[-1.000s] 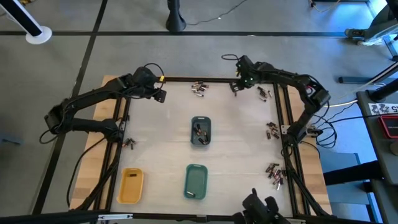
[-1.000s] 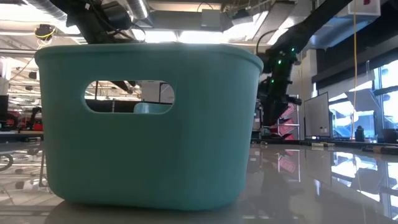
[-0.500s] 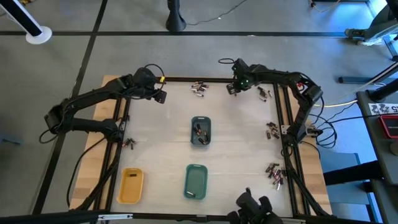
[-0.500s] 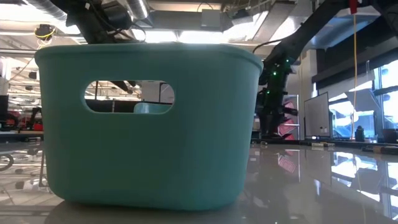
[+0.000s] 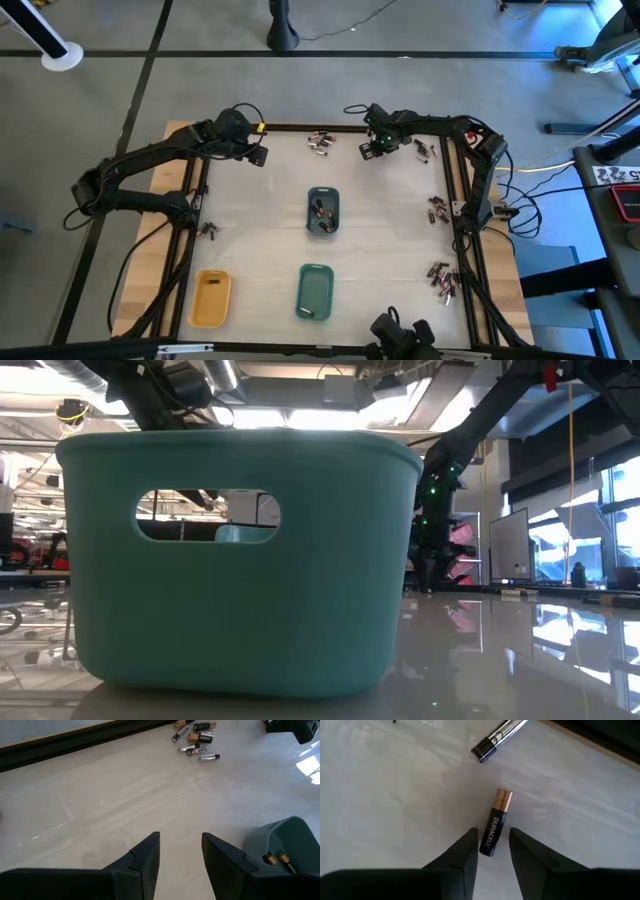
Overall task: Sort batteries
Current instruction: Put the small black battery into the yellow bin
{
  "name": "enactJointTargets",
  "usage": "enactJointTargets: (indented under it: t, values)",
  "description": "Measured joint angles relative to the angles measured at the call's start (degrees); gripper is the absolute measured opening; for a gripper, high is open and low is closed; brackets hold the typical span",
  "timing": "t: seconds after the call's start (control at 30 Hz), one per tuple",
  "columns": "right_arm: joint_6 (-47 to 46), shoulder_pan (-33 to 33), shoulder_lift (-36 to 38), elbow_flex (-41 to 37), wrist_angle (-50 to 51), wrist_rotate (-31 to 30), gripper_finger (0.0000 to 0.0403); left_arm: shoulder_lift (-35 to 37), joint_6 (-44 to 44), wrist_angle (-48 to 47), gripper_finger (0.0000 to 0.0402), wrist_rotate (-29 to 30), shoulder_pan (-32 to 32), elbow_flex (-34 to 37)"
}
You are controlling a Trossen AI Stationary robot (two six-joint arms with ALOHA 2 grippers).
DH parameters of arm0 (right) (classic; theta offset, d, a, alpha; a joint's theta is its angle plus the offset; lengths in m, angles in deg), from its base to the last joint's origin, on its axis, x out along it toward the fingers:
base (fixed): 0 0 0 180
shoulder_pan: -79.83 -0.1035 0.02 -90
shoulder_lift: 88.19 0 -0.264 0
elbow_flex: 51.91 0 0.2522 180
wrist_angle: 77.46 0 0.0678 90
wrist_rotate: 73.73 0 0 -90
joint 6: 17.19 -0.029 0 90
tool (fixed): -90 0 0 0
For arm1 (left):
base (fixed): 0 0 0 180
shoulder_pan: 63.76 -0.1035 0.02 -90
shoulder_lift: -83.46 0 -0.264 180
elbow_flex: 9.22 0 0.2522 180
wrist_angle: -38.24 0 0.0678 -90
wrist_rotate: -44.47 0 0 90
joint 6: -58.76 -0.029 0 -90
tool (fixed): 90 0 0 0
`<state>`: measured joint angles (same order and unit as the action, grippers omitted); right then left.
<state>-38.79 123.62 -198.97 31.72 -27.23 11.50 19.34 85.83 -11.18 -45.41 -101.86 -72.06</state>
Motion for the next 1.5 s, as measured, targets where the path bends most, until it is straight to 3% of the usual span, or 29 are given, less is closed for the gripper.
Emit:
enactJointTargets:
  t: [0.3, 0.63, 0.93, 1.3, 1.5]
  values:
    - [3.0, 0.0, -1.0, -0.1, -0.1, 0.0, 0.0016, 0.0, -0.3, -1.5, 0.0136, 0.0, 0.0, 0.0]
    - [3.7, -0.6, 0.1, -0.2, 0.9, 2.8, 0.0015, 1.0, -0.4, -1.5, 0.0136, -0.5, 0.2, 0.0]
    - [2.5, -5.4, 8.3, -0.5, 6.5, 4.7, 0.0015, 5.8, -1.1, -1.7, 0.0136, -0.5, 2.4, 0.0]
    - [-5.4, -19.3, 19.8, -0.4, 5.7, 4.5, 0.0016, 9.0, -3.5, -2.8, 0.0136, -0.5, 10.3, 0.0]
    - [-7.0, -28.5, 21.2, -0.4, -5.4, 10.3, 0.0016, 9.0, -9.6, 3.4, 0.0136, -0.6, 17.6, 0.0]
